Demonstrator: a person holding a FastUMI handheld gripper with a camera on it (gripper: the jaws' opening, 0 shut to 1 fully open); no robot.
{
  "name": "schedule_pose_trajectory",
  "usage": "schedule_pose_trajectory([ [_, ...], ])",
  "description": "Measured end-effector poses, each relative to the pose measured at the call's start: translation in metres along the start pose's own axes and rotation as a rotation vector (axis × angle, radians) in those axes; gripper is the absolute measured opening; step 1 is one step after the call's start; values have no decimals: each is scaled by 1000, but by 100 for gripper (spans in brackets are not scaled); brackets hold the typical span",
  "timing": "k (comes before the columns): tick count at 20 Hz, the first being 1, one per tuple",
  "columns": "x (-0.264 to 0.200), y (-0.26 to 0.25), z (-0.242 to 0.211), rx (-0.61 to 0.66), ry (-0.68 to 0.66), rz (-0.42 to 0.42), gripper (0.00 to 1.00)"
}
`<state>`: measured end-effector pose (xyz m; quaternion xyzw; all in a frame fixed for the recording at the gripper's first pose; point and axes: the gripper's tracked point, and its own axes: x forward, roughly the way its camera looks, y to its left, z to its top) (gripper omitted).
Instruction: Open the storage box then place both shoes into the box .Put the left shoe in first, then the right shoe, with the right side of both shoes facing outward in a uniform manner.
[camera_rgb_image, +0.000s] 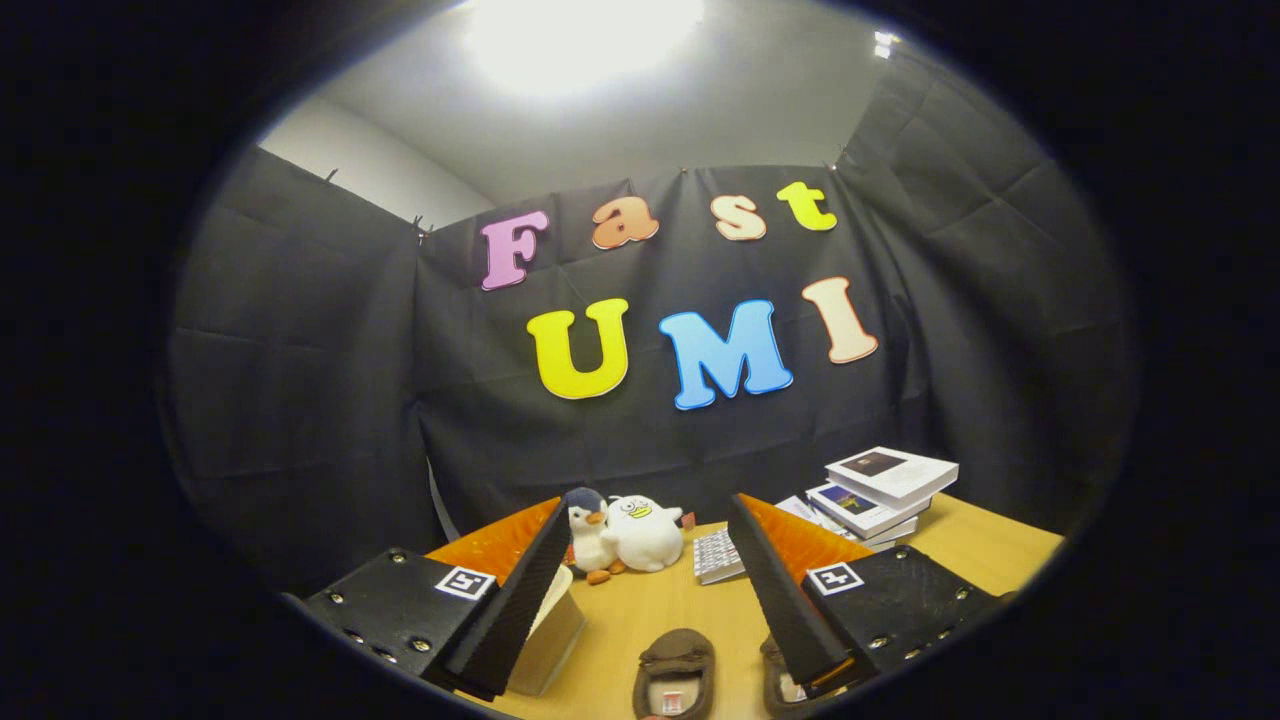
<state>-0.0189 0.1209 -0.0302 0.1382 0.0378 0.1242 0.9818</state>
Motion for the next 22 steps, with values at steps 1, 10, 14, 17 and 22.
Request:
schedule_pose_trajectory([
  [1,2,7,-9,32,20,11,97],
  [10,13,41,-80,323,203,41,98],
  [14,16,58,-111,444,281,54,98],
  [17,16,71,-133,523,339,62,98],
  [22,19,94,-164,650,419,85,98],
])
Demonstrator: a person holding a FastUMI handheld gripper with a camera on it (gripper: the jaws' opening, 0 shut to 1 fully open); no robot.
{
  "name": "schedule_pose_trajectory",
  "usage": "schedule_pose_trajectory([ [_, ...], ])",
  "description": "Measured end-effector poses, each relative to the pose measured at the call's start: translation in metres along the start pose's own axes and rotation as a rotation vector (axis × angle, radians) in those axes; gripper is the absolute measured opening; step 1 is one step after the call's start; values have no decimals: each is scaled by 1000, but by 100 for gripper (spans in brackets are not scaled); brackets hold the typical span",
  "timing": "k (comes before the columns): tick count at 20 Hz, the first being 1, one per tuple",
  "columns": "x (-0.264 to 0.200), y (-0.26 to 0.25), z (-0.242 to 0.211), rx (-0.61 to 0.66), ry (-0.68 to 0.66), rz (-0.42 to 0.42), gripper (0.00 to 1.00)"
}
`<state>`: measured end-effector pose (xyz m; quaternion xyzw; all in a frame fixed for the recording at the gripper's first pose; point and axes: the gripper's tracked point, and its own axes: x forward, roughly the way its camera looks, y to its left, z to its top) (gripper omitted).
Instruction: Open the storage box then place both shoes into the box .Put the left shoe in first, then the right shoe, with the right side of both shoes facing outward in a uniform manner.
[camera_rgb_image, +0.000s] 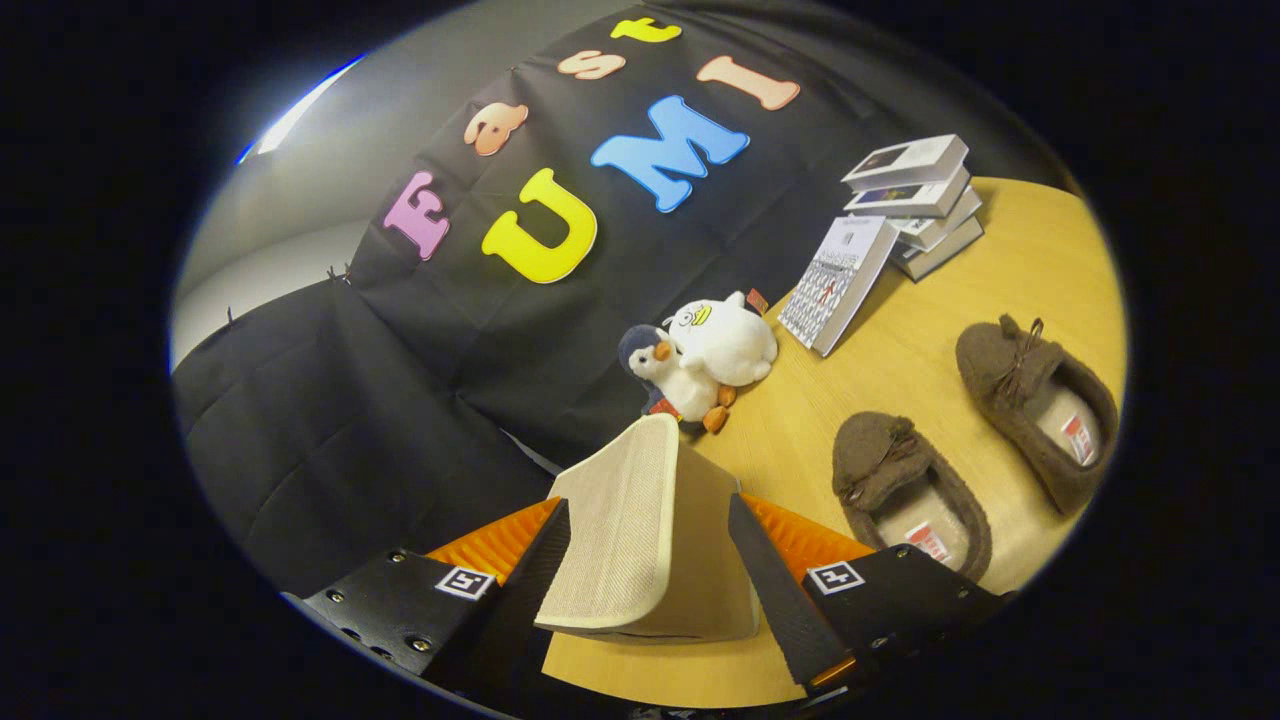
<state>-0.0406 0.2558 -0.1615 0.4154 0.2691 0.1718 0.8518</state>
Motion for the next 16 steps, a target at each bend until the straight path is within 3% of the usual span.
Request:
schedule_pose_trajectory([
  [9,25,-2,-53,283,154,32,95],
  [10,28,0,-56,305,165,39,86],
  [13,28,4,-64,328,190,55,85],
  [14,31,7,-63,340,189,63,67],
  [15,33,8,-63,342,198,68,59],
  [16,32,9,-65,337,212,72,58],
])
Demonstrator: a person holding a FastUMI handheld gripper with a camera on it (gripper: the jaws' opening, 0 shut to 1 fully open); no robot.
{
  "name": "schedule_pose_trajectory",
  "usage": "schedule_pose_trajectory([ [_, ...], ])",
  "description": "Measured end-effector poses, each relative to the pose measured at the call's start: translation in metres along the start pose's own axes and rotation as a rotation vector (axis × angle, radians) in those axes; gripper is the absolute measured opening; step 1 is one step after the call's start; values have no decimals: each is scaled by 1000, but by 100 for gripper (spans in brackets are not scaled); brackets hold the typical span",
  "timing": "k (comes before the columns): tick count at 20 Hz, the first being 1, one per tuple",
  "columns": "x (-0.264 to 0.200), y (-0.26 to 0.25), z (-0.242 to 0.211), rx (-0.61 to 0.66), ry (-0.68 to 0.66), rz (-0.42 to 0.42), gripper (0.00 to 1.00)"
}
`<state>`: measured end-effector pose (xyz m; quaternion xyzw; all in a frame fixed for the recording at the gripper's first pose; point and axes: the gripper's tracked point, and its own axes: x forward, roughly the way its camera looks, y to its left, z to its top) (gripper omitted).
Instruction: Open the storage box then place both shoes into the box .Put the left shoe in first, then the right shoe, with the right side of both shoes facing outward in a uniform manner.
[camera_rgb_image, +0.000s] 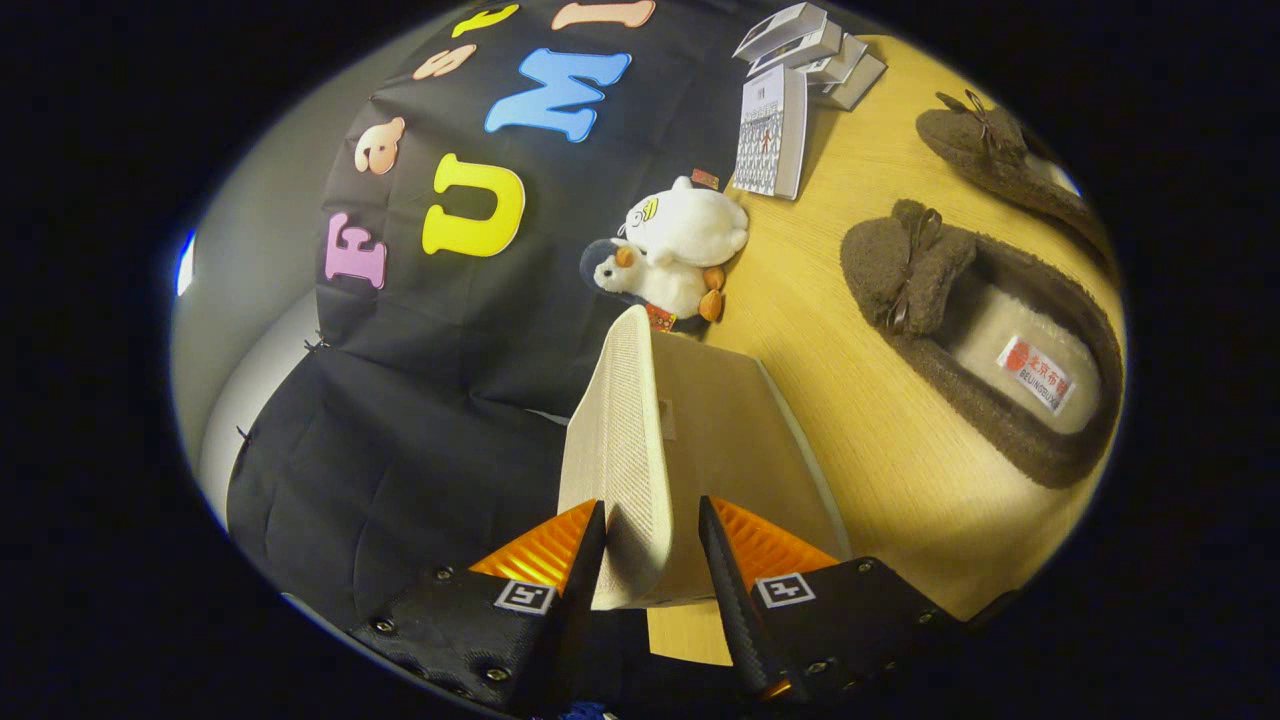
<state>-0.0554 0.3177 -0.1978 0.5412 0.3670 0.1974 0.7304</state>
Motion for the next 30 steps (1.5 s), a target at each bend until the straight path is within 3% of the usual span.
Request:
schedule_pose_trajectory([
  [2,-4,6,7,13,-18,12,58],
  [3,-1,7,7,7,-15,13,33],
  [4,-5,6,5,-15,-1,10,28],
  [7,11,13,-8,-50,-9,26,28],
  [8,7,16,15,-44,-41,7,1],
  [13,-5,25,15,-103,-14,3,0],
  [21,-5,107,14,-254,-13,86,0],
  [30,15,179,-22,-465,-12,89,0],
])
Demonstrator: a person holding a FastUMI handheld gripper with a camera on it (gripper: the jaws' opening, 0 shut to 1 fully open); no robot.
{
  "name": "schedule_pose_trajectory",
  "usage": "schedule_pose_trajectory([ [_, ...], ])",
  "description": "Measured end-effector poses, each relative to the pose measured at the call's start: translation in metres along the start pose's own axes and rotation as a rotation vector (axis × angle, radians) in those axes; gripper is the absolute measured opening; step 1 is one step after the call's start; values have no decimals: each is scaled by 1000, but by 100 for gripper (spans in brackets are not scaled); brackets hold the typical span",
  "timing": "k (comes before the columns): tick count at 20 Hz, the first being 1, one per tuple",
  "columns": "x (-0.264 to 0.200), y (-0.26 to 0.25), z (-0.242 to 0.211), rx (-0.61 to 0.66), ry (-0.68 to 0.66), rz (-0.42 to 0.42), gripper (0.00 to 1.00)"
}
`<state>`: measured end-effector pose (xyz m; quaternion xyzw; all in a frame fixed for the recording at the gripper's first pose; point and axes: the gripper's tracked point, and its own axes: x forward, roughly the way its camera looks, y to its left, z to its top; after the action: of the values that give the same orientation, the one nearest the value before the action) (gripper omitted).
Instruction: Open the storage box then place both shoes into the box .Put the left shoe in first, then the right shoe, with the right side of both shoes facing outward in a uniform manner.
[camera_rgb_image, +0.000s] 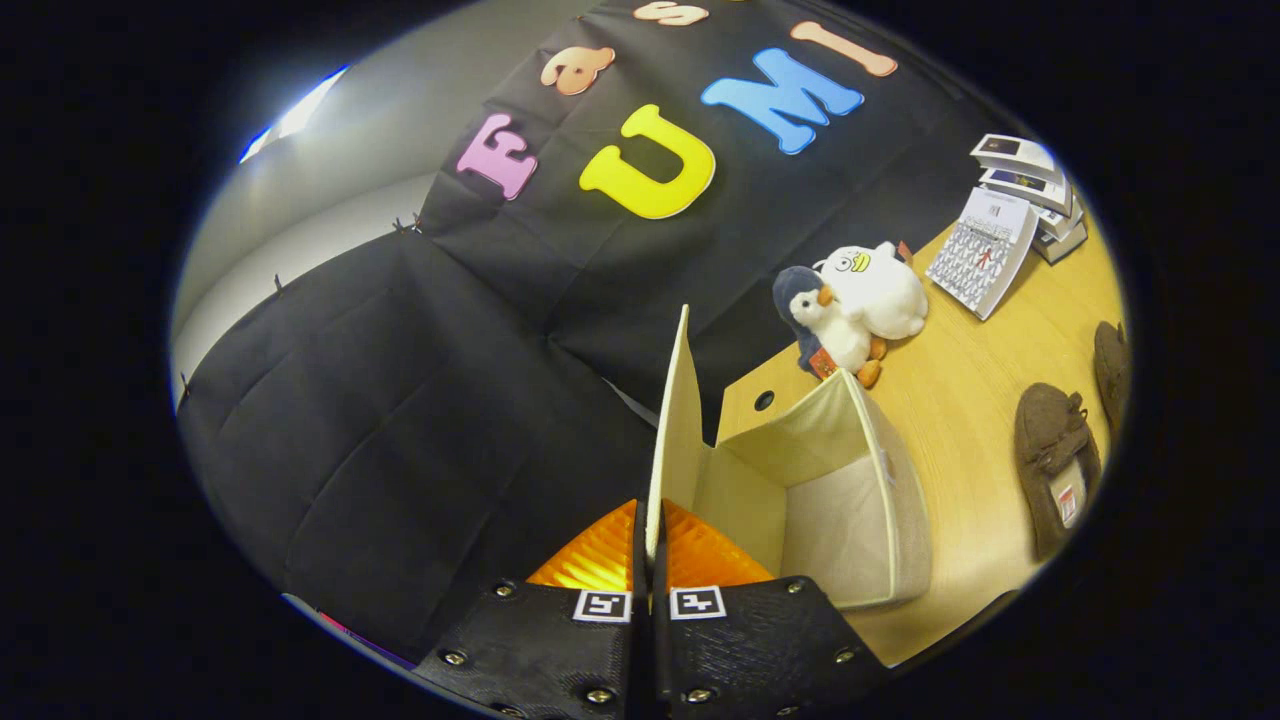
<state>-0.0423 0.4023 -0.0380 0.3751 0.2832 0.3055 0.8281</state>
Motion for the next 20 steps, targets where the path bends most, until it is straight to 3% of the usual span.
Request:
schedule_pose_trajectory([
  [7,31,68,-24,-167,19,13,0],
  [10,46,86,-39,-230,45,34,5],
  [13,54,107,-53,-288,86,82,17],
  [16,60,117,-58,-380,96,99,99],
  [20,40,112,-47,-473,49,94,98],
])
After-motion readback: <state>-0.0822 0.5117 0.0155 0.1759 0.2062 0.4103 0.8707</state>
